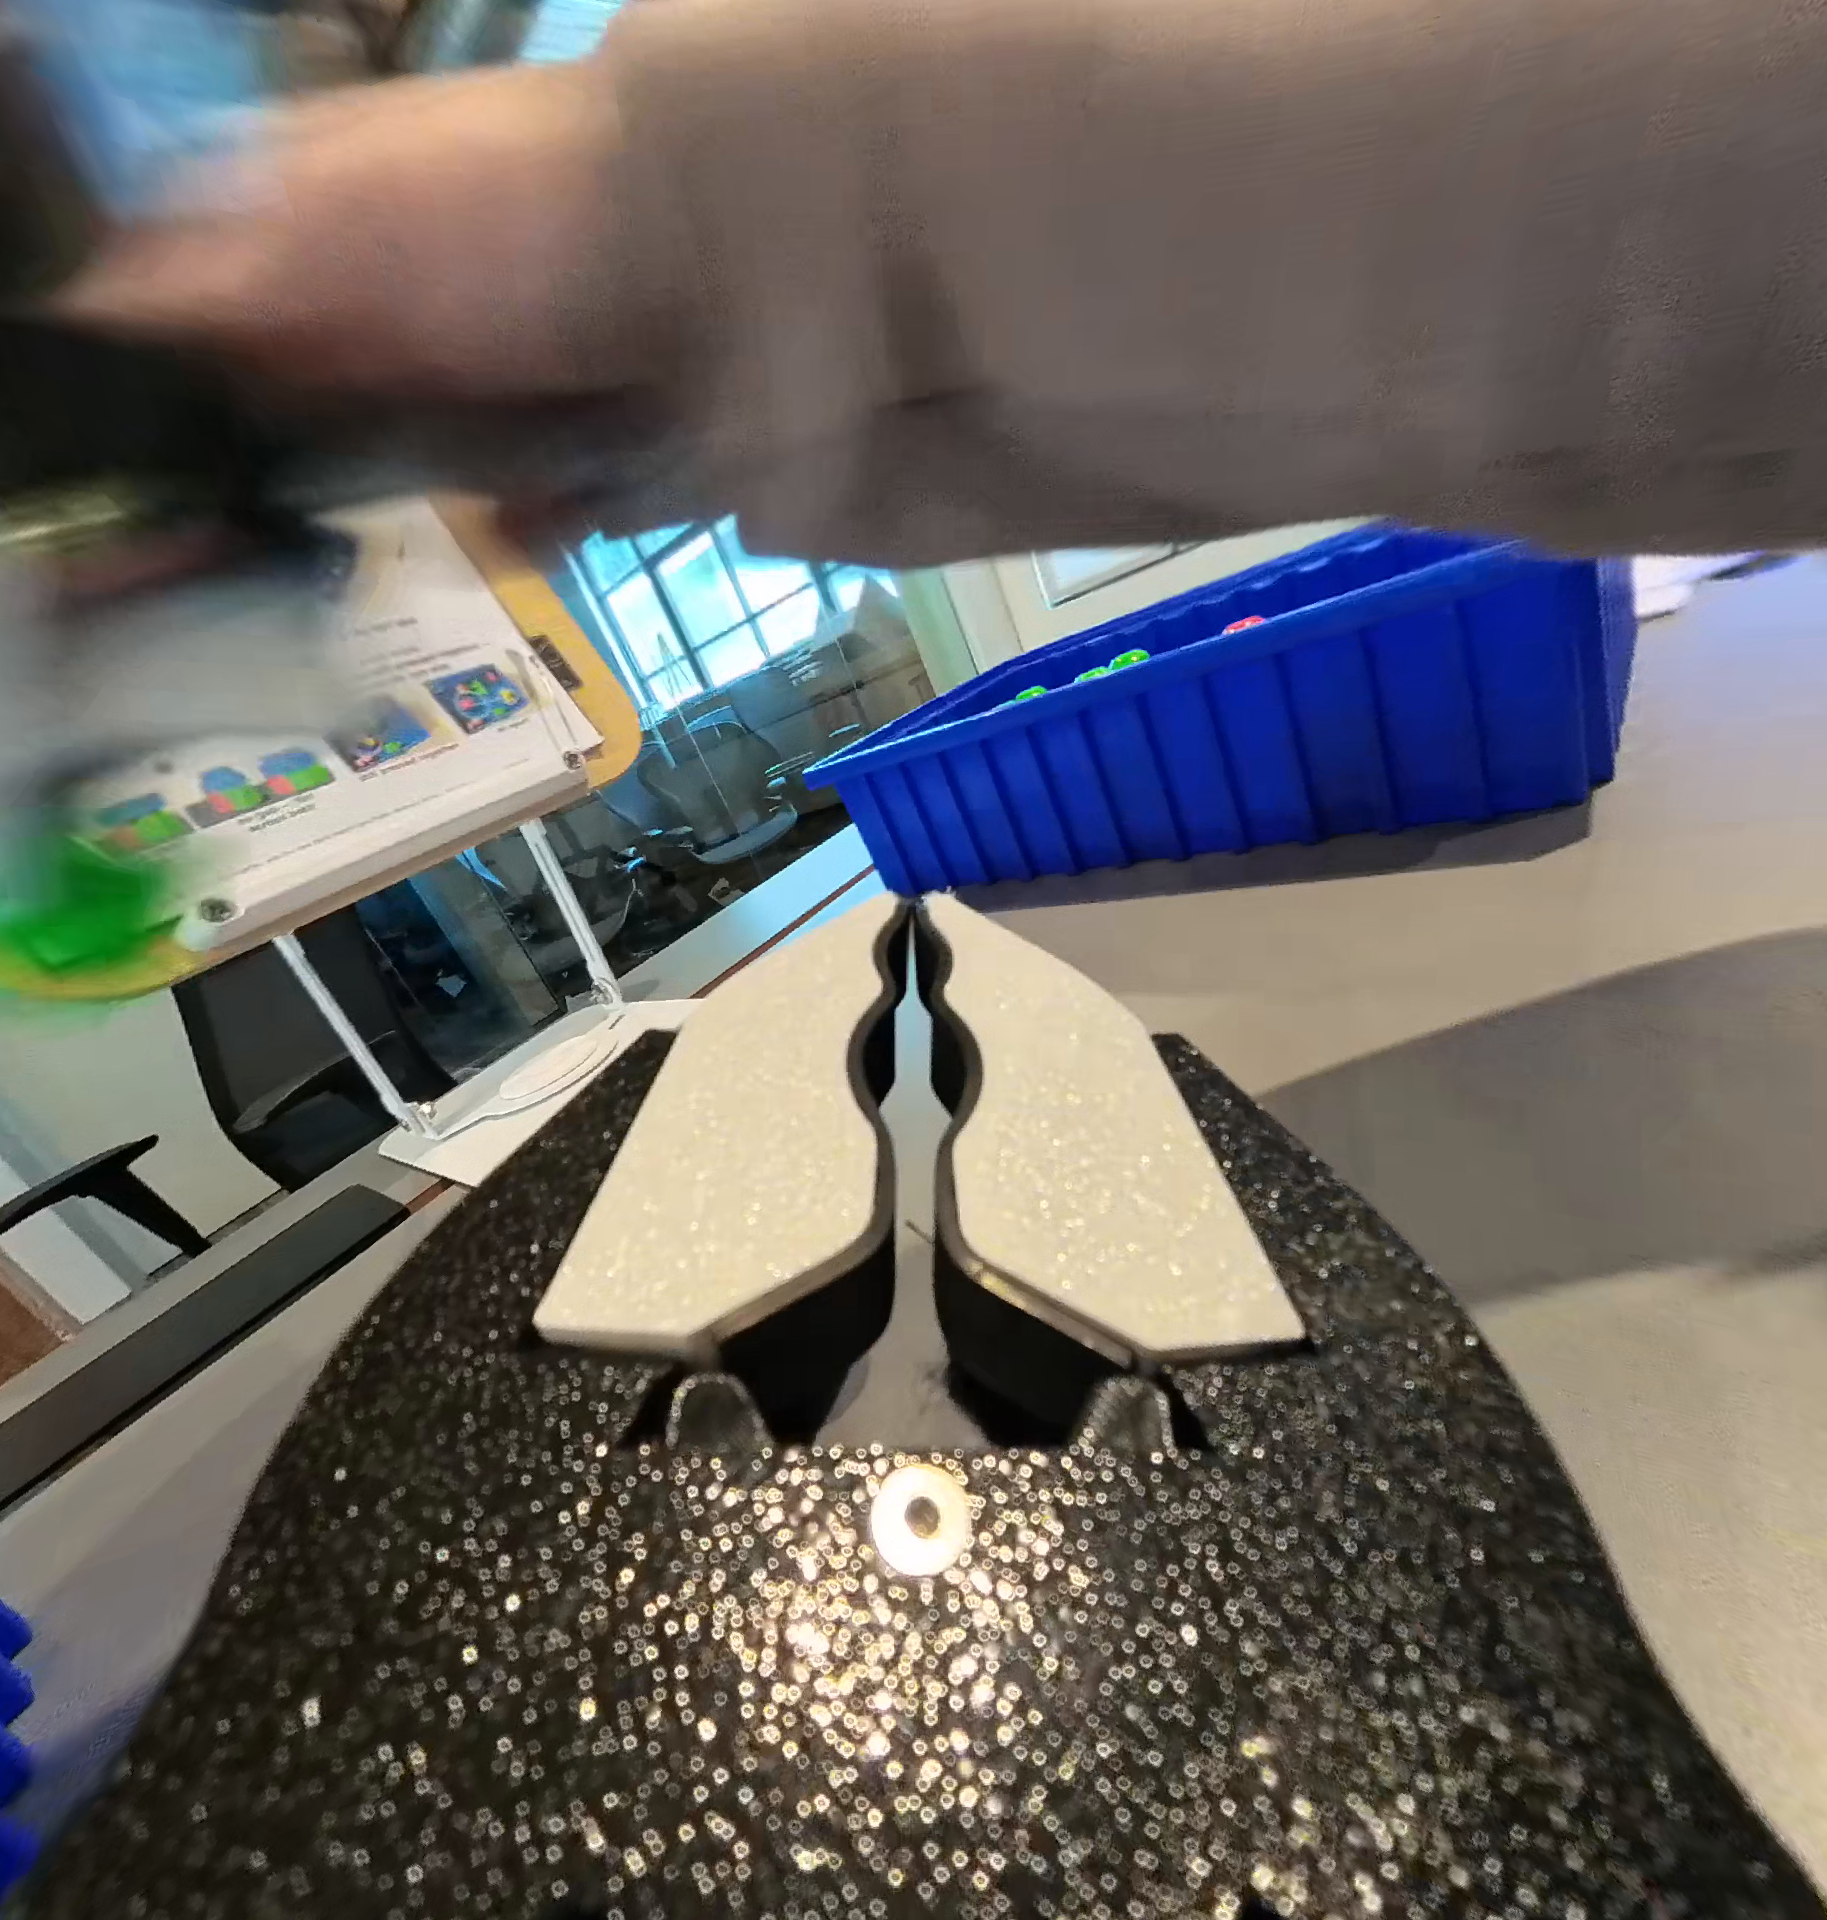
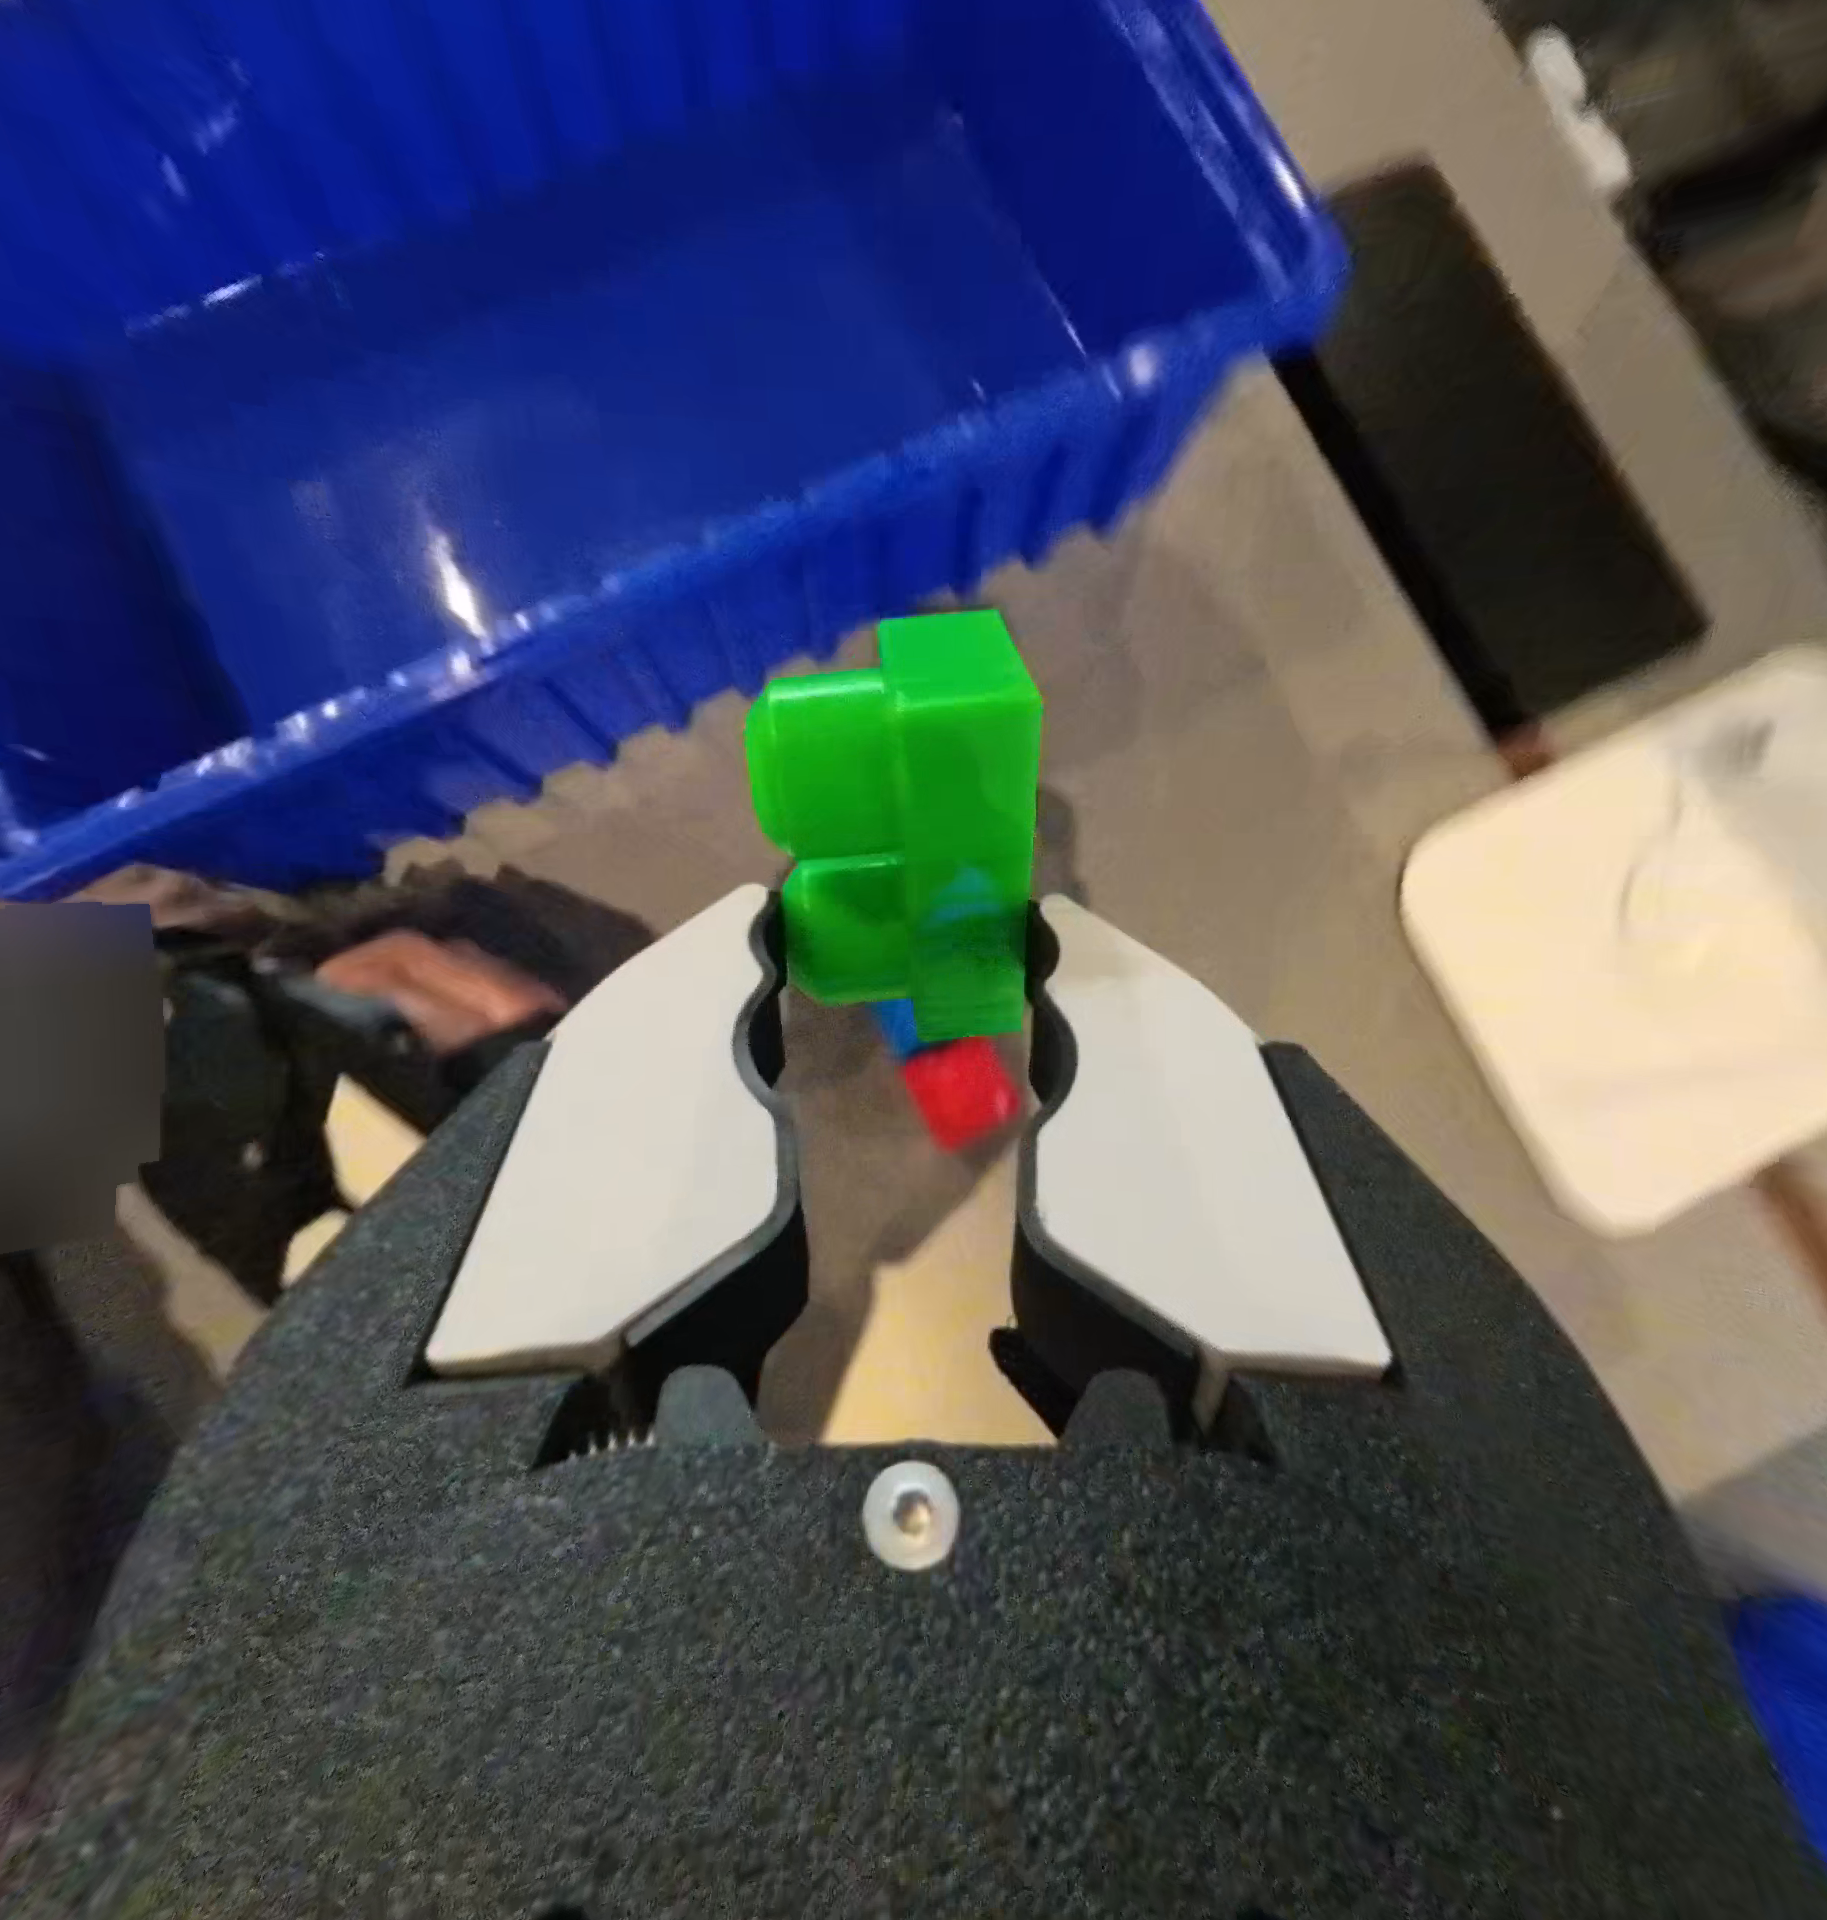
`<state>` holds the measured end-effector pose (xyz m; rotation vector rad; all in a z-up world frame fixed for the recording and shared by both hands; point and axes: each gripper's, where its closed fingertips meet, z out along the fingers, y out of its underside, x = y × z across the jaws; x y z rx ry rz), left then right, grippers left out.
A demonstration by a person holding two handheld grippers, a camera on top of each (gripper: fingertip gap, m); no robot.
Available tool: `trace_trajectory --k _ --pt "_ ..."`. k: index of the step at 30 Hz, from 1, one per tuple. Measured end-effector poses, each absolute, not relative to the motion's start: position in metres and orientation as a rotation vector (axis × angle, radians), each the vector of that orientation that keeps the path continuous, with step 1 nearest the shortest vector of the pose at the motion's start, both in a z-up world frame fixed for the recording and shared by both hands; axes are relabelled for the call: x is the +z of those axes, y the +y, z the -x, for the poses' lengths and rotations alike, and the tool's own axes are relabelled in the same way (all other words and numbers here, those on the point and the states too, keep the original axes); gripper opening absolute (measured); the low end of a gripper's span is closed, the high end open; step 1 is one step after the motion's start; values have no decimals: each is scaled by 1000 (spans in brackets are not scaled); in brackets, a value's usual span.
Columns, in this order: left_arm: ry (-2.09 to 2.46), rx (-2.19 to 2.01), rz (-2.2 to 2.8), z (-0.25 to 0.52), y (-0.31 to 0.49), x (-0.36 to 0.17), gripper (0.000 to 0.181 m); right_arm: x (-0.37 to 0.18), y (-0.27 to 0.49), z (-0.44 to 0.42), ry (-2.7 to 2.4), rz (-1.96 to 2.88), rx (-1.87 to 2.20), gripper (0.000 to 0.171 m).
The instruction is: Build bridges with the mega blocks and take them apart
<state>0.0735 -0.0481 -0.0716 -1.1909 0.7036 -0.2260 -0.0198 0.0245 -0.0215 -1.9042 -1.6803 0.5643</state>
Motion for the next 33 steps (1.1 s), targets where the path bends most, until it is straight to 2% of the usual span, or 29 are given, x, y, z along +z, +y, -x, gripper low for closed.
trace_trajectory --k 6,10,14,22,27,33 --pt "643 -226 1205 -64 -44 -69 3 -83 1 -87 -1394 2325 653 44" --pt "588 -227 1217 -55 -40 -66 2 -134 -50 -112 -1421 2558 829 44" --pt "569 -233 1218 -51 -40 -65 2 -161 -87 -122 -1540 2683 954 44" --pt "593 -227 1214 -54 -41 -66 2 -167 -88 -126 -1835 2539 778 44" --pt "605 -227 1211 -56 -42 -67 1 -165 -93 -125 -2017 2433 828 44" --pt "607 -230 1210 -57 -43 -67 2 -155 -84 -121 -1984 2215 728 73"
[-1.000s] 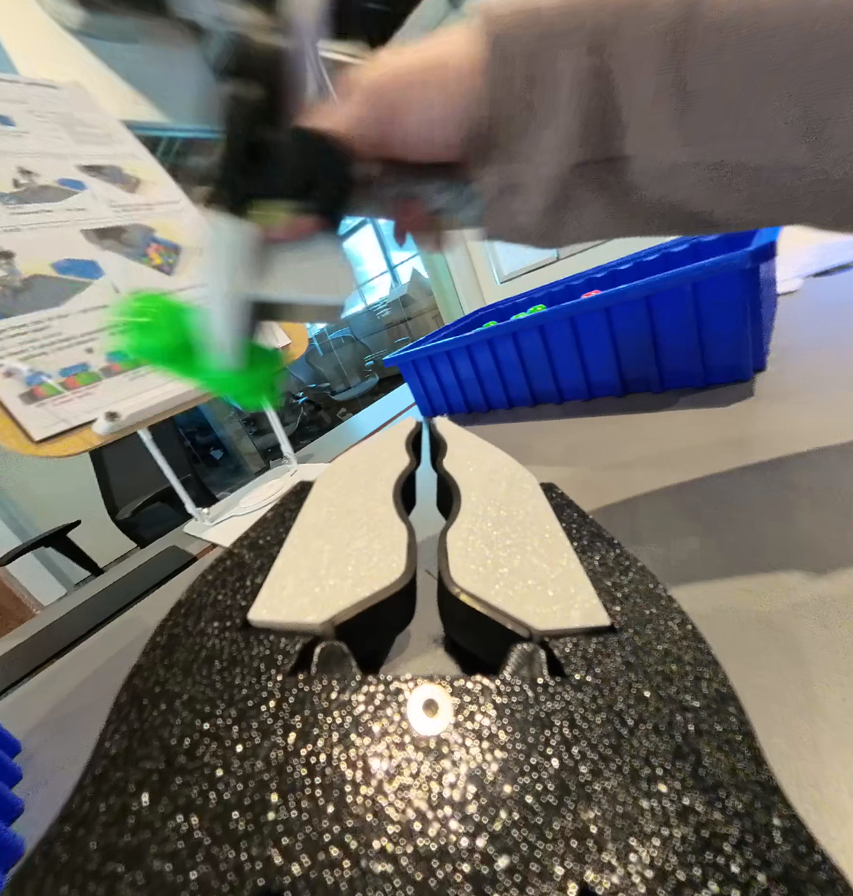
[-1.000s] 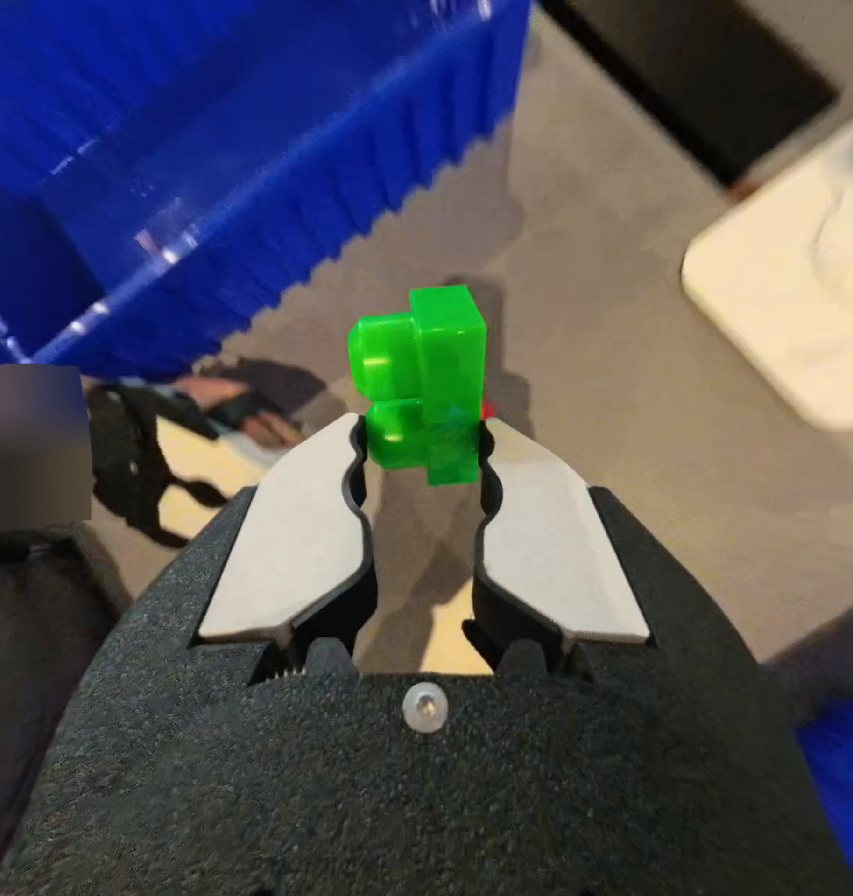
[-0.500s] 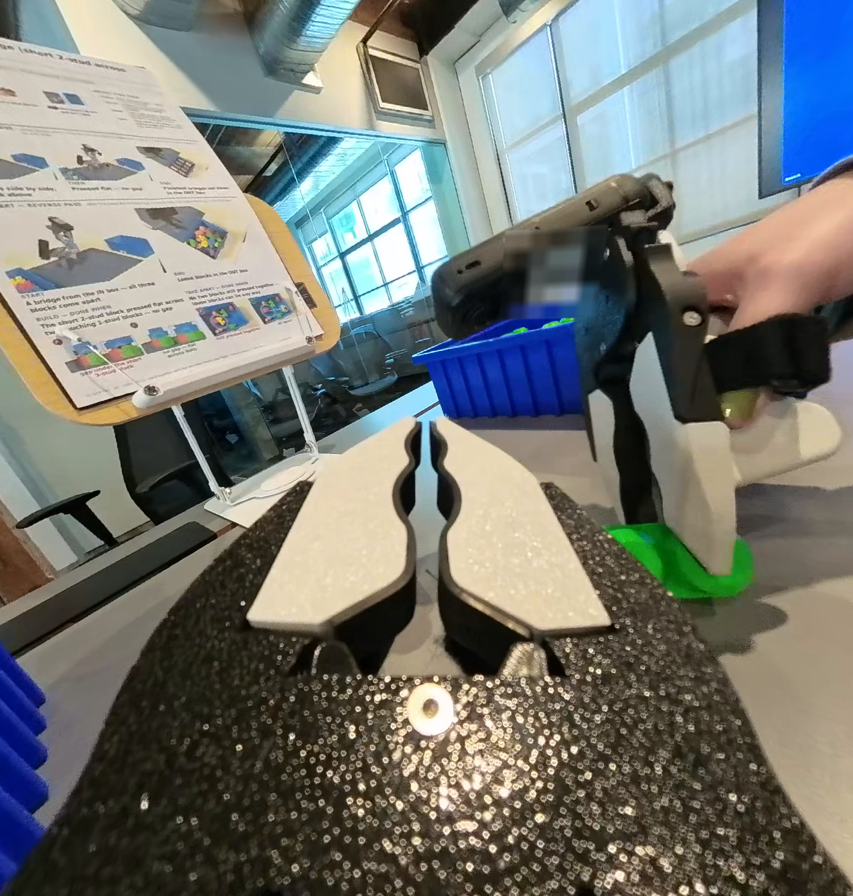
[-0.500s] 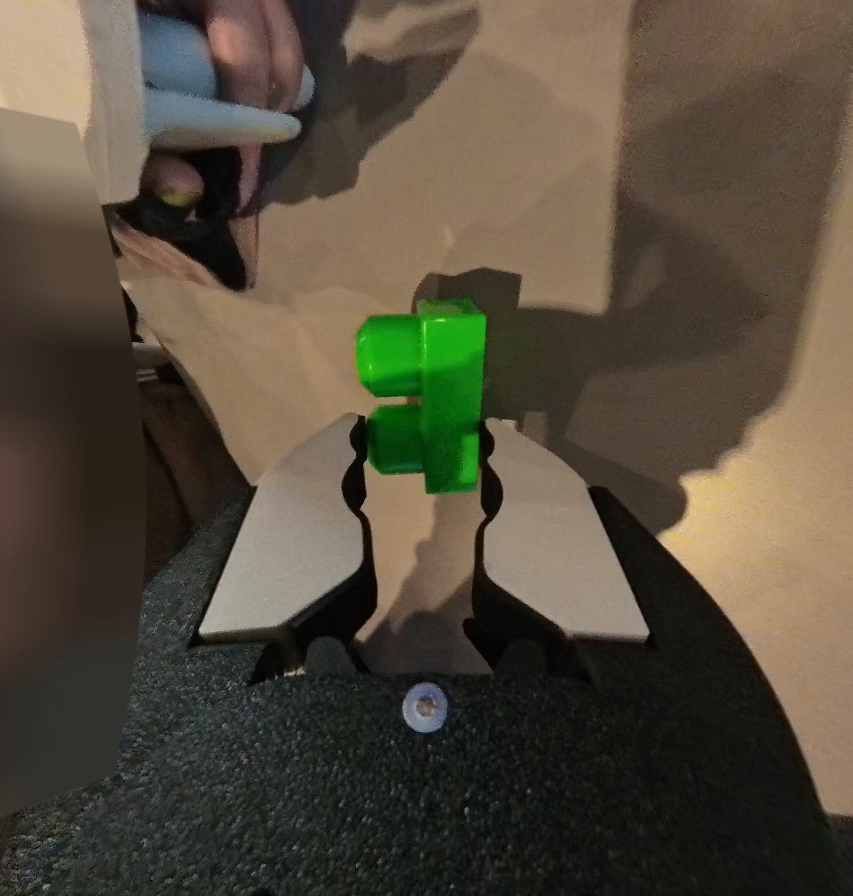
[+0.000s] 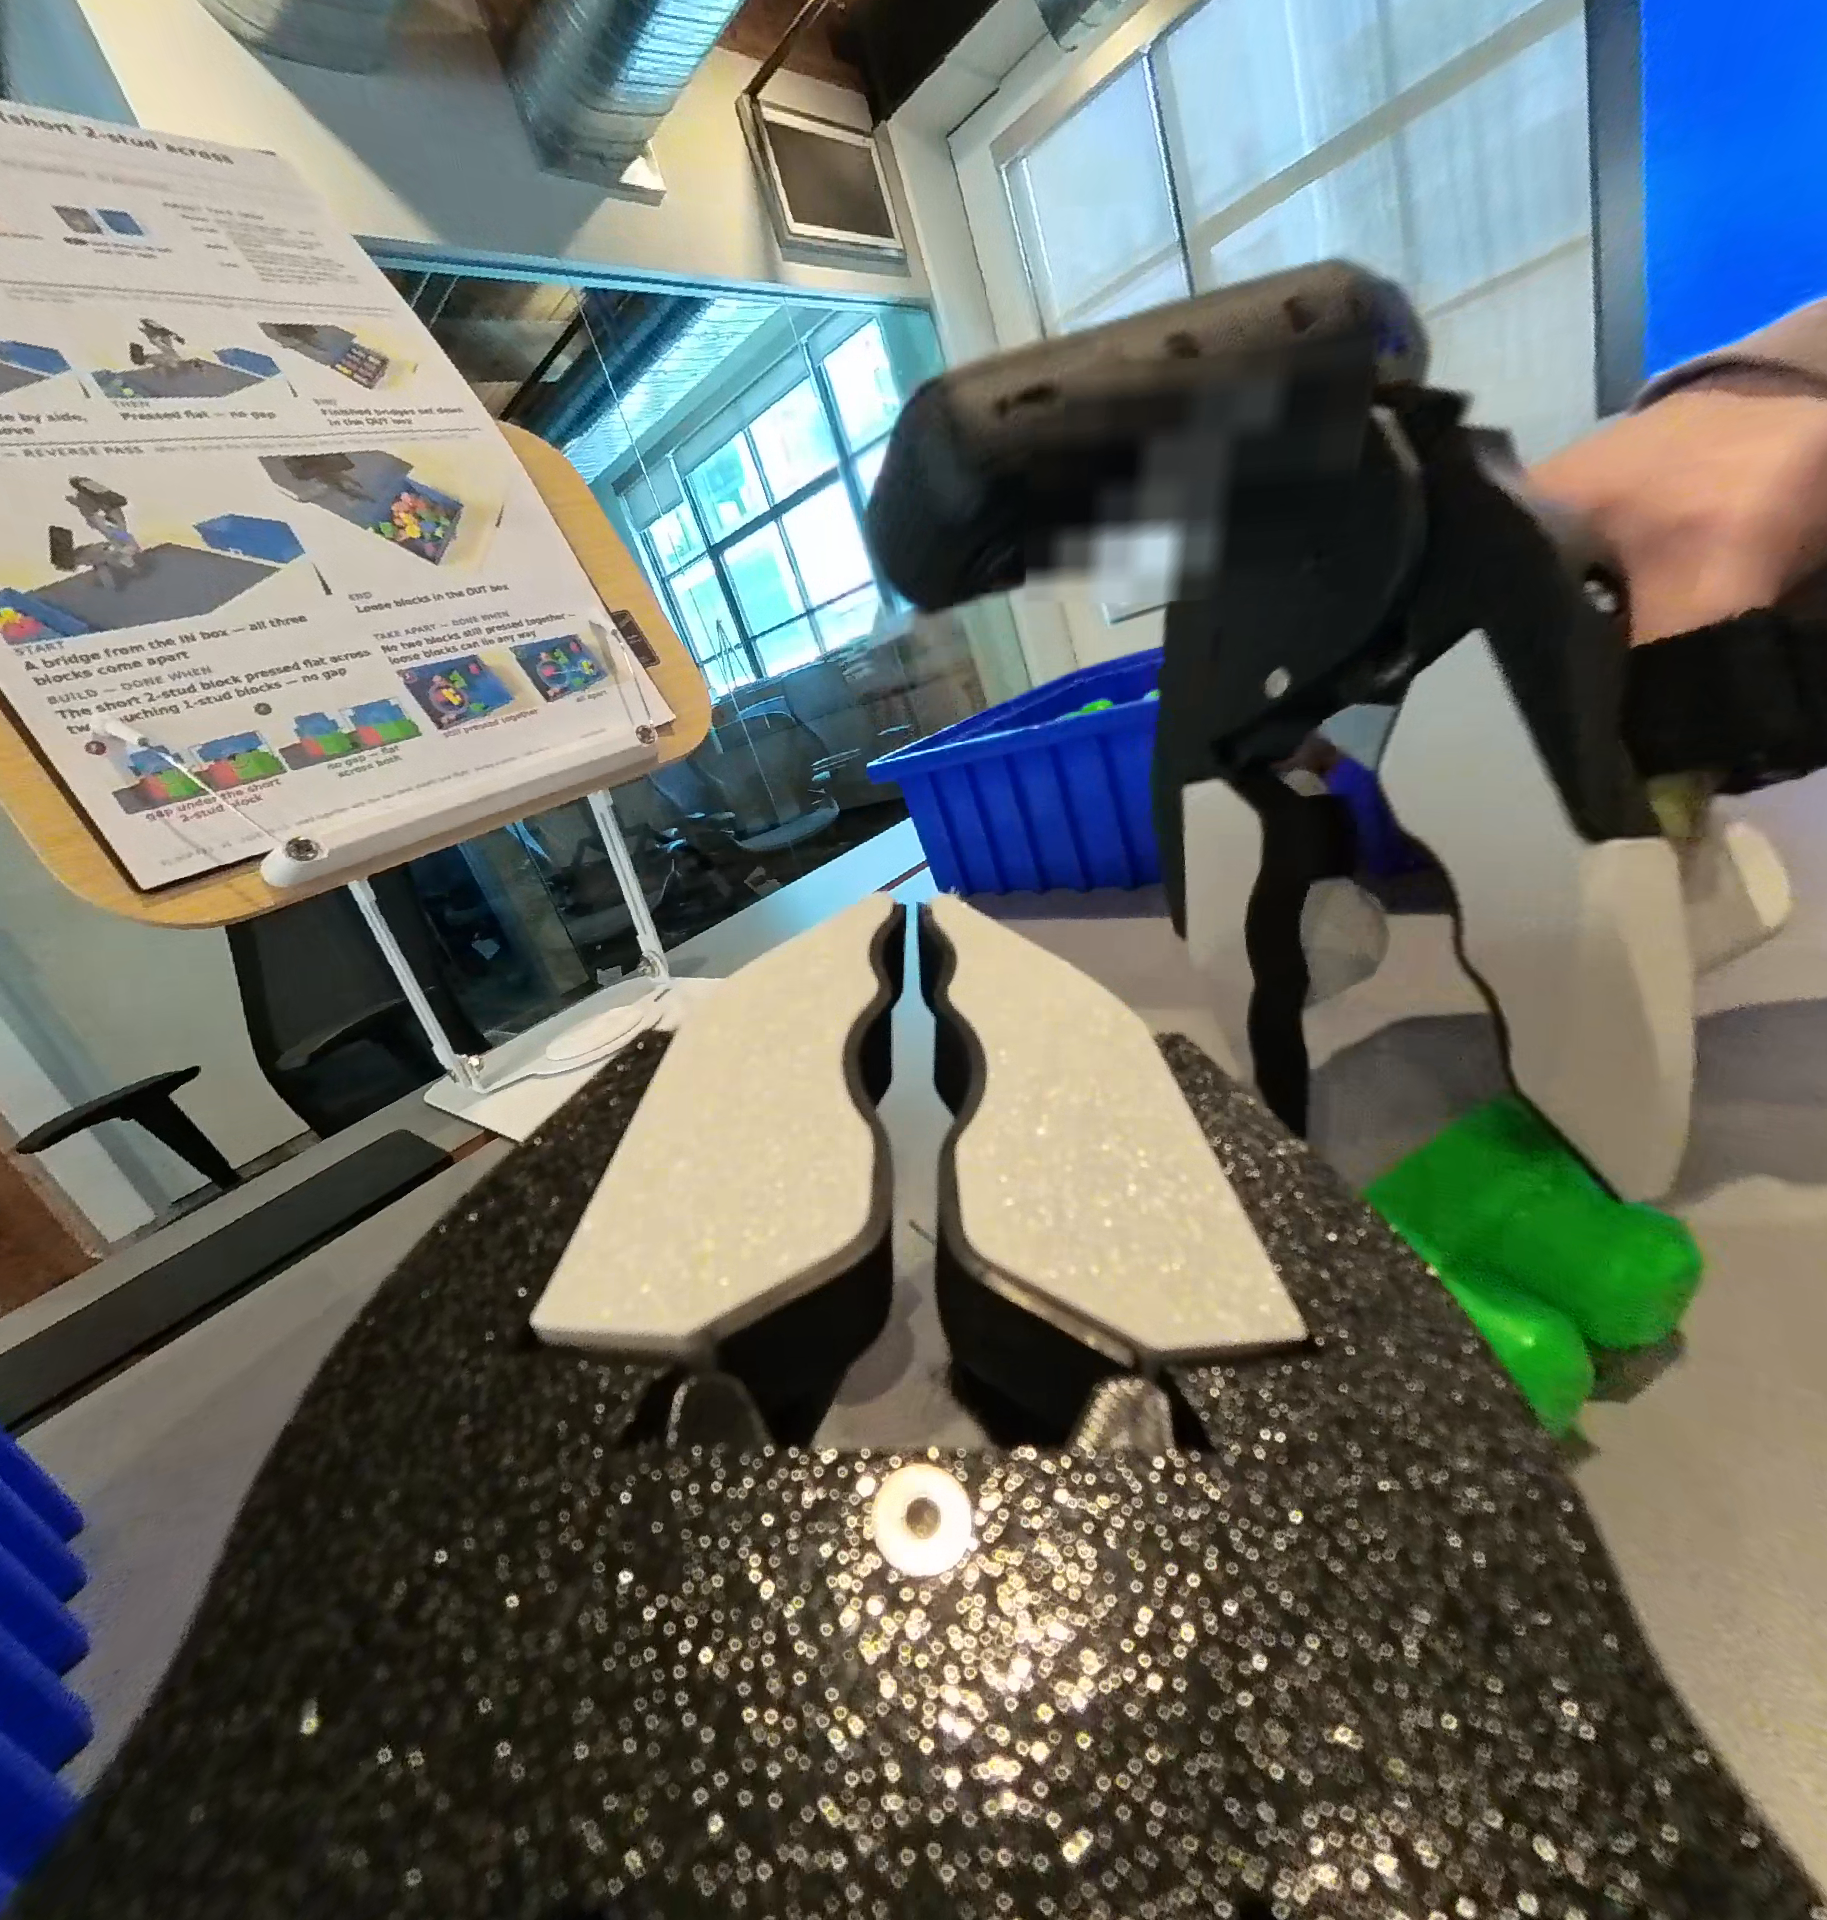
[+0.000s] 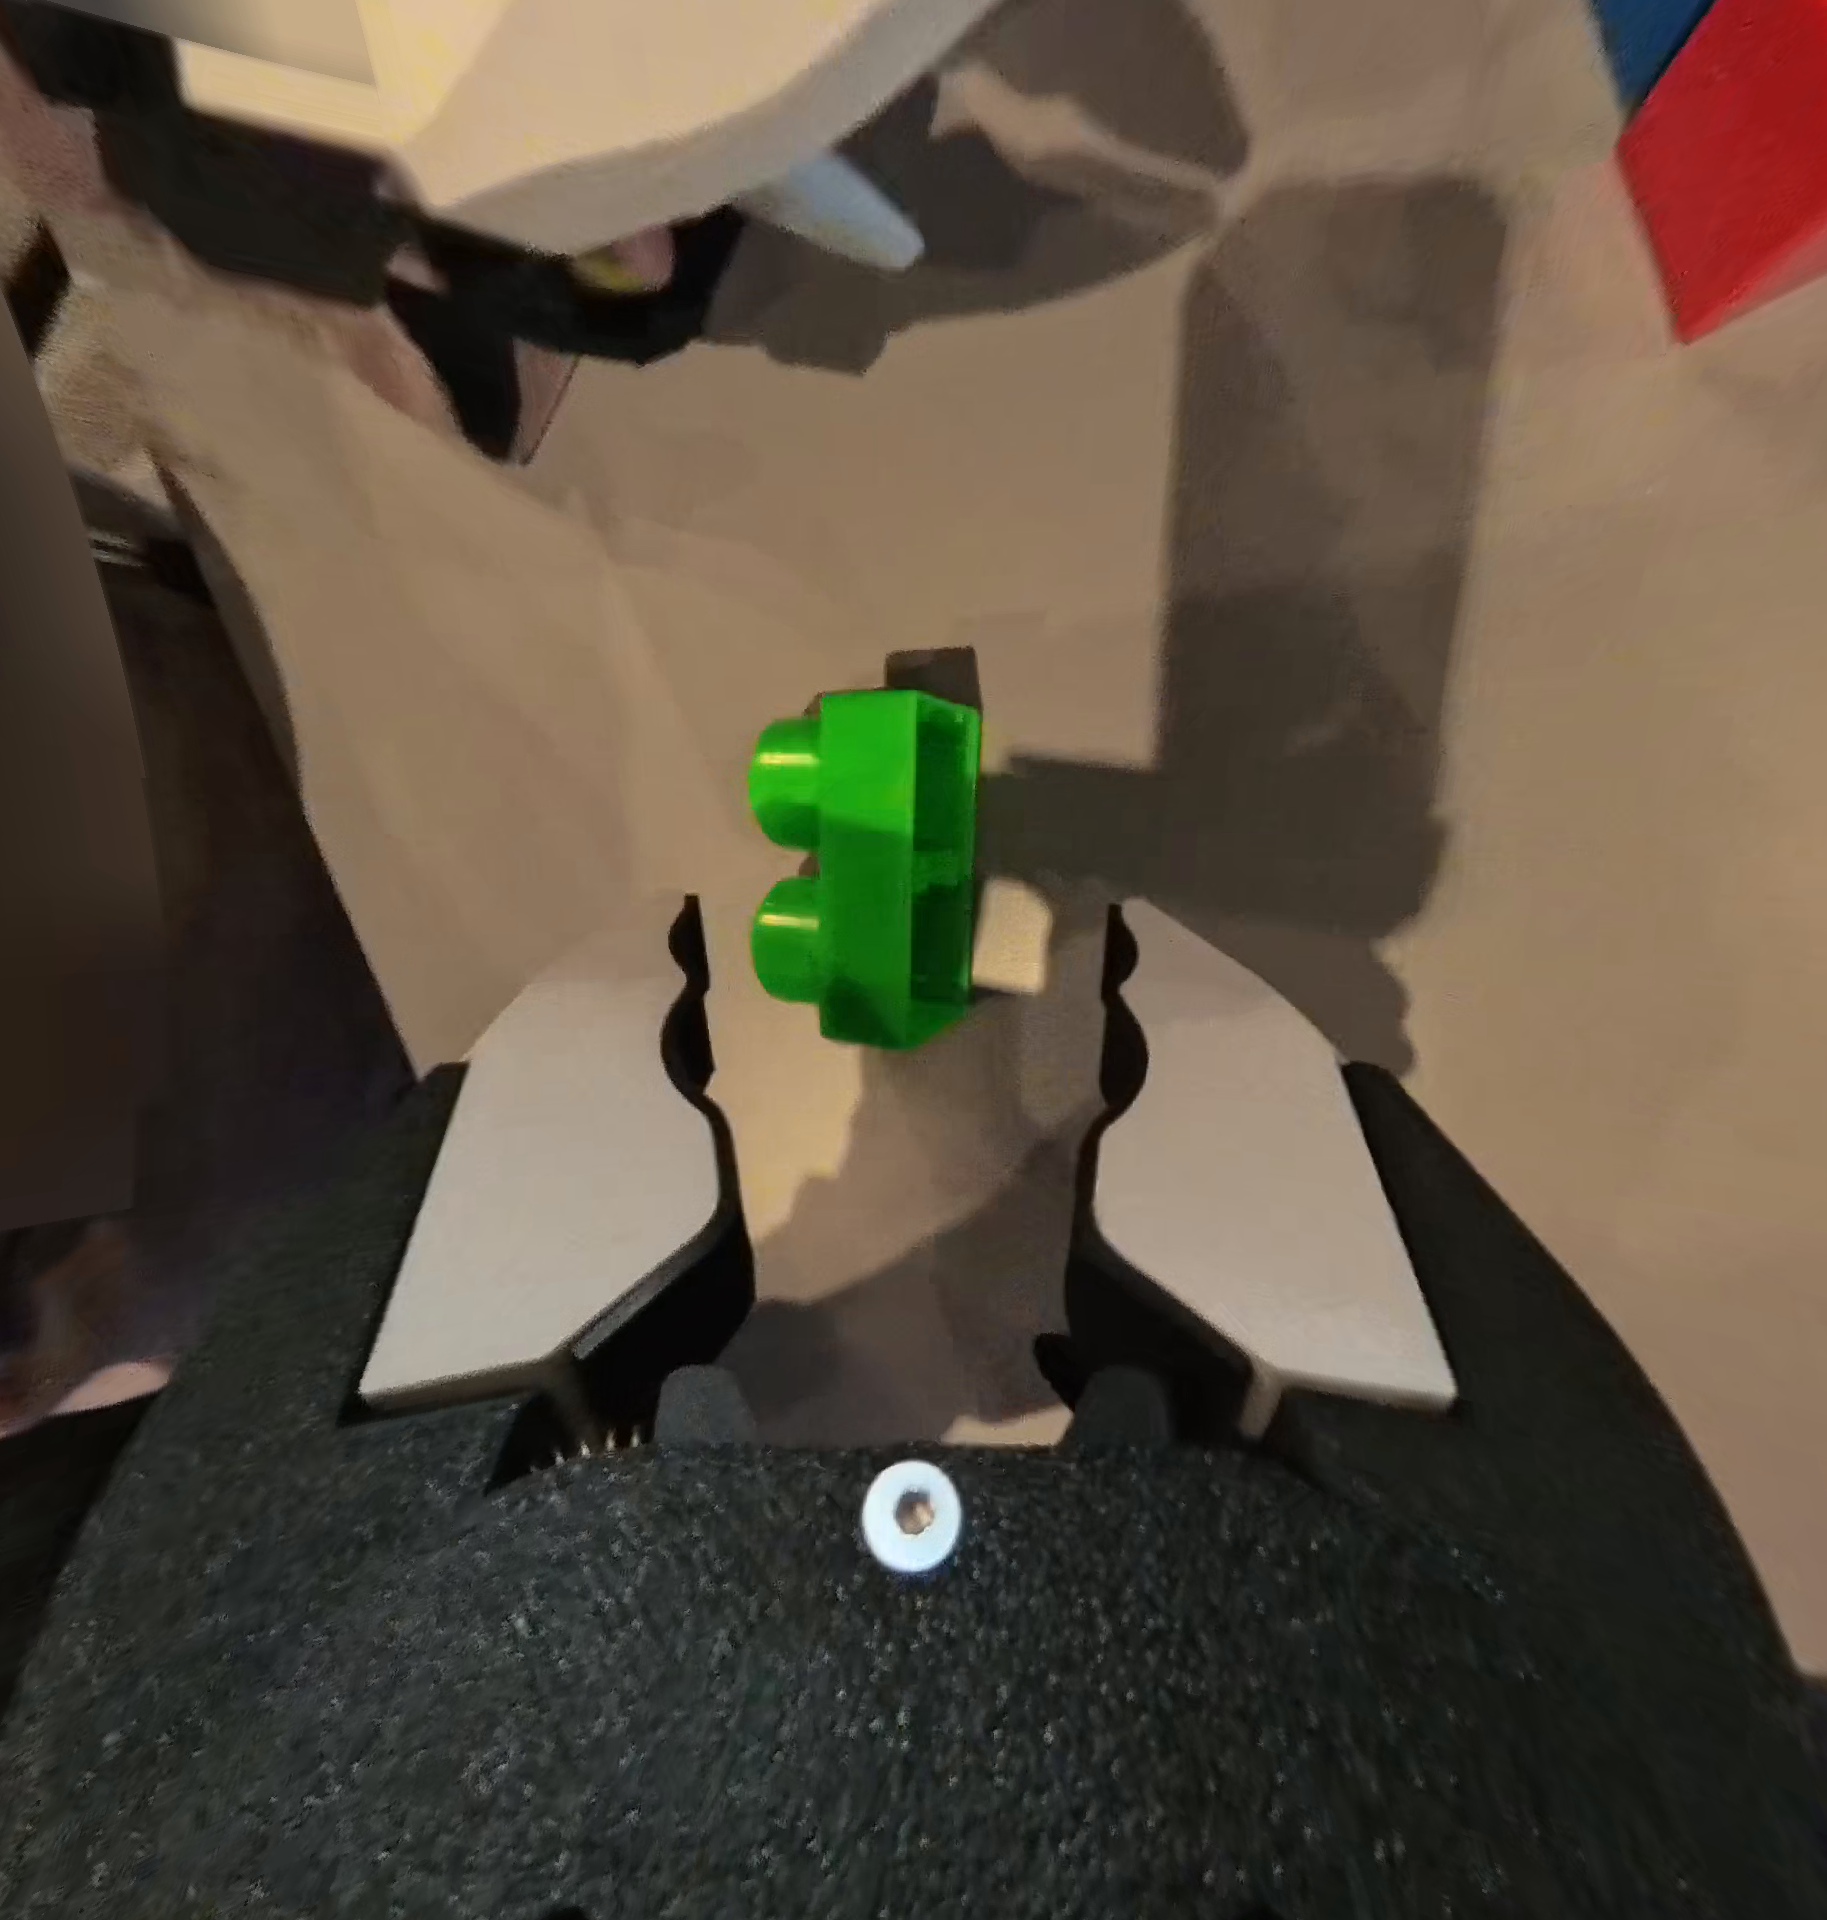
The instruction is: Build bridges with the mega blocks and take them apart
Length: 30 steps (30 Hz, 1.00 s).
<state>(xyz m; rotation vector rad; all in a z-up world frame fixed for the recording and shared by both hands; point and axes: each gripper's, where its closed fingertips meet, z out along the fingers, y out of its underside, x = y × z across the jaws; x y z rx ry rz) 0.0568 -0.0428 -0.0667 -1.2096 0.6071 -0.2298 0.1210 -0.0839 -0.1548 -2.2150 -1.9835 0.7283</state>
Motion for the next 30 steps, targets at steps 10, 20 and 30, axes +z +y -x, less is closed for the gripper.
trace_trajectory --k 10,20,30 --pt "611 -232 1208 -58 -43 -67 4 -166 -94 -127 -1870 1840 514 50" --pt "705 -402 1114 -78 -61 -61 60 -87 -74 -145 -1449 2123 1158 41" --pt "1090 -325 885 -125 -111 -76 72 -68 -120 -138 -1747 2322 1636 40"
